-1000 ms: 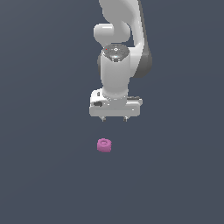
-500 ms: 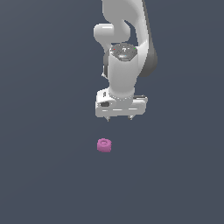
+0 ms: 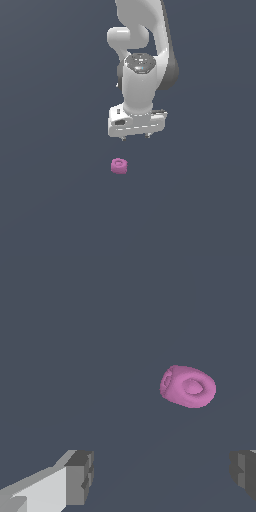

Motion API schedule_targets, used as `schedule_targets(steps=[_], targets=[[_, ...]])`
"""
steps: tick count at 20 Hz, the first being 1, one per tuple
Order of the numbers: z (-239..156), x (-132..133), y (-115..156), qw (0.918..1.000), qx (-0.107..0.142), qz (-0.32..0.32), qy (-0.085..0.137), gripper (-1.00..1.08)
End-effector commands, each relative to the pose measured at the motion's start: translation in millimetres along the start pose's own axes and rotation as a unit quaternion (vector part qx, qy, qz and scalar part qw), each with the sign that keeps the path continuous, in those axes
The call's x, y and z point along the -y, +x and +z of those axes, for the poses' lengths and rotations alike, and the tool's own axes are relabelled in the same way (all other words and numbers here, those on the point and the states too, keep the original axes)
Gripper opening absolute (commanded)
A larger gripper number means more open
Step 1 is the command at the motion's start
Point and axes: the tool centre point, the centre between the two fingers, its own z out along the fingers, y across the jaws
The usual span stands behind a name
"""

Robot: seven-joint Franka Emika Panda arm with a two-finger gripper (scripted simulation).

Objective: Pick up the object and move it to a goal position.

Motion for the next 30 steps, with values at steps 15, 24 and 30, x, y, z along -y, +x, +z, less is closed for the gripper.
schedule_targets(steps=[15,24,30], targets=[[25.7,-20.6,15.6,0.9831,0.007,-0.183,-0.003,1.0],[42.5,-34.1,24.3,0.9555,0.011,-0.295,-0.002,1.0],[53.8,-43.4,29.5,0.9303,0.013,-0.367,-0.001,1.0]])
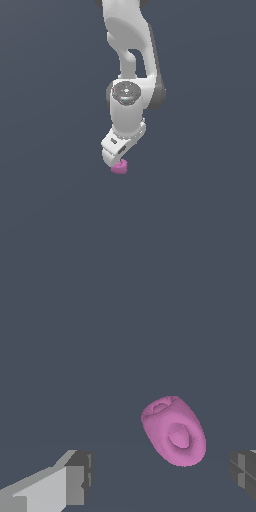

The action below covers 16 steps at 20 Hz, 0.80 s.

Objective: Pick up the object and move it to a goal position.

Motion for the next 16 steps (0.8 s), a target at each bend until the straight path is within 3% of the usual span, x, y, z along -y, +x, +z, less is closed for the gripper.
schedule_targets(steps=[1,8,16], targets=[[4.8,-4.5,-0.8,0.9995,0.0,-0.033,0.001,1.0],[18.1,-16.6,-3.7,0.9927,0.0,-0.12,0.002,1.0],[31.8,-28.9,-7.3,0.978,-0.001,-0.209,0.004,1.0]])
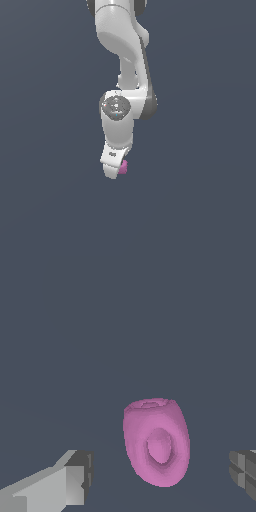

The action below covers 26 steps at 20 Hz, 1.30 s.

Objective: Pick up the object and move it to a goal position.

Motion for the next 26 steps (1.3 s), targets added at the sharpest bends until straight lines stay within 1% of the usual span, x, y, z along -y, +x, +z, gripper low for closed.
schedule_targets(steps=[1,9,17,21,26], targets=[[3.5,-2.7,-2.0,0.9997,0.0,-0.024,0.0,1.0],[10.5,-7.7,-6.4,0.9976,-0.002,-0.07,0.001,1.0],[13.2,-8.3,-7.3,0.9972,-0.002,-0.075,0.001,1.0],[25.9,-7.9,-7.2,0.9971,-0.002,-0.076,0.001,1.0],[52.7,-6.9,-7.1,0.997,-0.002,-0.078,0.001,1.0]])
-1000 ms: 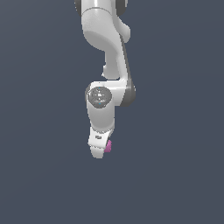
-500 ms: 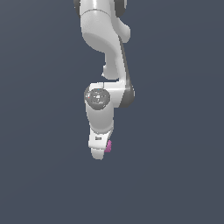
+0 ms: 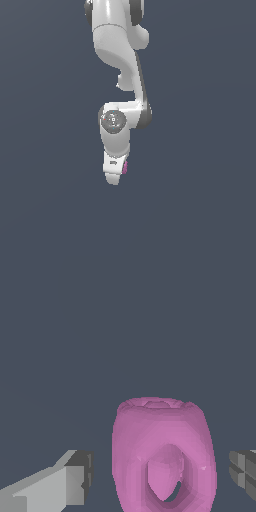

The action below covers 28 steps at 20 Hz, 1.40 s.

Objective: Pick up the object and move it to a goal position.

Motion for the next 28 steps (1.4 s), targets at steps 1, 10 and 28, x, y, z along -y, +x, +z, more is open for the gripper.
schedule_targets(steps=[1,10,28], targets=[[11.4,0.4,-0.1,1.0,0.0,-0.001,0.0,1.0],[16.8,-1.1,-0.1,1.0,0.0,-0.001,0.0,-1.0],[15.9,12.9,-1.1,1.0,0.0,0.0,0.0,-1.0]])
